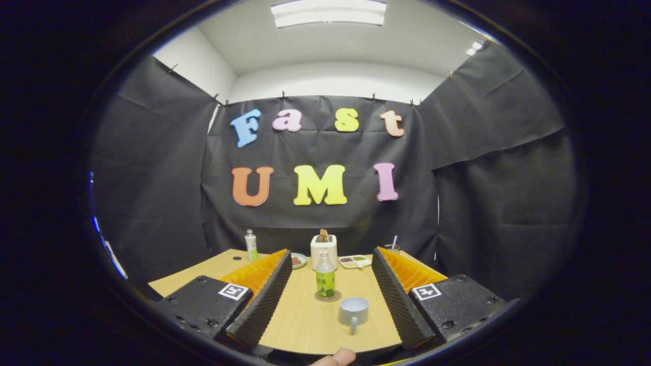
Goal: Take the bottle from table, then pour the juice into the cup, finally place the bottle on the coaster
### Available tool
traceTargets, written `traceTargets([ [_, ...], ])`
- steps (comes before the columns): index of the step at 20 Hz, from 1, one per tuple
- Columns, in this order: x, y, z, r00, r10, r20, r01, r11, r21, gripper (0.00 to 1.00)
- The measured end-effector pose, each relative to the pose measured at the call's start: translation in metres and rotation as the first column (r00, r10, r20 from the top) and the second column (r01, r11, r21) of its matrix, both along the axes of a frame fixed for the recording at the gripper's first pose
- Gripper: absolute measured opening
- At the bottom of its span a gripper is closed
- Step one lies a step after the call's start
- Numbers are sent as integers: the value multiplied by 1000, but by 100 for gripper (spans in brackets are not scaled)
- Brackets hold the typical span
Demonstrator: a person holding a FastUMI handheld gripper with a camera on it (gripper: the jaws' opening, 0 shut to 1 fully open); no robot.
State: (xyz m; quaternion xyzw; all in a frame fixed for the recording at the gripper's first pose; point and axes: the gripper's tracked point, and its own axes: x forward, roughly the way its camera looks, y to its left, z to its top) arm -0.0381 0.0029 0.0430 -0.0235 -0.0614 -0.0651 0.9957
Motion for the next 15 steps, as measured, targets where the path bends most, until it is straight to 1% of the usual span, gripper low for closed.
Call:
traceTargets([
  [2,0,-1,1,1000,-16,14,17,1000,-21,100],
  [5,5,3,-5,1000,-15,-3,15,999,-33,100],
  [9,10,2,-13,999,-3,-32,2,1000,-7,100],
  [13,10,0,-15,999,8,-32,-7,1000,28,100],
  [15,11,-3,-20,999,-1,-40,2,999,34,100],
])
